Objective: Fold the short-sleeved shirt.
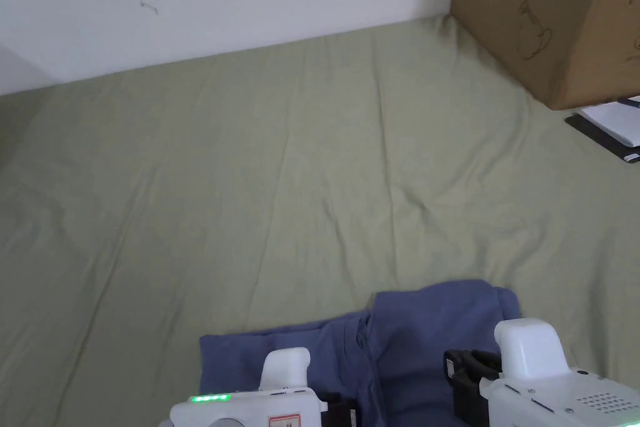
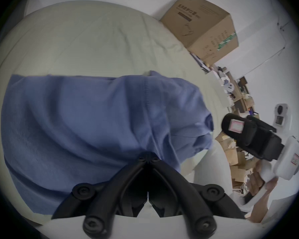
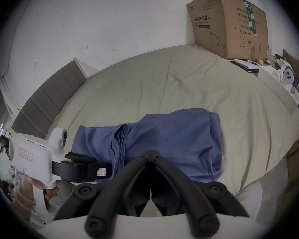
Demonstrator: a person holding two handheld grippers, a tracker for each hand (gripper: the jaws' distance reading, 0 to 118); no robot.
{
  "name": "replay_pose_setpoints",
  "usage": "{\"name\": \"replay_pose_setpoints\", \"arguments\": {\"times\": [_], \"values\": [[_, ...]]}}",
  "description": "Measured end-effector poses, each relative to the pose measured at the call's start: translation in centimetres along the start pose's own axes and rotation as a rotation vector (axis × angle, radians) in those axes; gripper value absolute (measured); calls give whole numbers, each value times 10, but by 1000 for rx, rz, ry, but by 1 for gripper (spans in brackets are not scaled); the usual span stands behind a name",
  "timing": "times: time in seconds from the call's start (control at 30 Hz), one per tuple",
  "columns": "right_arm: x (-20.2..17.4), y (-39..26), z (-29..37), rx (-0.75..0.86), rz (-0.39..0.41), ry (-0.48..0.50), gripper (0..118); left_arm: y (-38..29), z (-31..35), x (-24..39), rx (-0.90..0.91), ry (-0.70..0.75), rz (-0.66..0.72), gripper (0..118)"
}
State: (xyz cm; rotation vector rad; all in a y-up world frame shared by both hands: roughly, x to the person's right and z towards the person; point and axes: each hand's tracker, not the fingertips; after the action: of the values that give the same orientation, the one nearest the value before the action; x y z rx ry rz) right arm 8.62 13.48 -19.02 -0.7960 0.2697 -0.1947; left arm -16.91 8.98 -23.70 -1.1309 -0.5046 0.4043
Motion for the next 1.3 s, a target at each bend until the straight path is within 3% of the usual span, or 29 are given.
{"name": "replay_pose_setpoints", "arguments": {"times": [0.07,0.17,0.2,0.27,0.3,0.37,0.47,0.6,0.73,0.83,0.93,0.97,1.03,1.07,1.13,1.3], "values": [[0,0,-1,-8,-2,0,0,2,3,-1,-22,-92,-14,0],[-5,0,-2,-17,10,-2,0,4,16,-1,-6,-84,-20,1],[-6,0,-2,-16,13,-3,0,5,22,-4,3,-89,-19,17],[-11,2,-2,-15,19,8,0,7,39,-19,59,-123,19,65],[-14,3,-3,-16,26,9,0,5,54,-33,85,-139,55,77],[-19,5,-4,-20,46,5,0,3,77,-56,134,-182,125,77],[-27,8,-9,-27,60,9,0,-7,114,-111,261,-207,229,88],[-42,11,-16,-47,74,31,0,-25,139,-170,304,-180,373,88],[-63,13,-21,-67,129,46,0,-35,123,-204,239,-268,479,88],[-73,15,-22,-72,129,72,0,-34,97,-208,195,-268,465,88],[-81,17,-23,-74,151,60,0,-36,81,-216,262,-465,554,84],[-82,17,-24,-74,151,61,0,-38,74,-217,272,-524,617,72],[-83,17,-25,-84,144,68,0,-40,57,-221,221,-473,689,10],[-85,16,-25,-88,148,67,0,-40,52,-218,196,-363,659,9],[-88,16,-23,-96,177,54,0,-44,67,-209,256,-449,618,8],[-89,17,-21,-102,190,53,0,-37,90,-218,224,-375,570,8]]}}
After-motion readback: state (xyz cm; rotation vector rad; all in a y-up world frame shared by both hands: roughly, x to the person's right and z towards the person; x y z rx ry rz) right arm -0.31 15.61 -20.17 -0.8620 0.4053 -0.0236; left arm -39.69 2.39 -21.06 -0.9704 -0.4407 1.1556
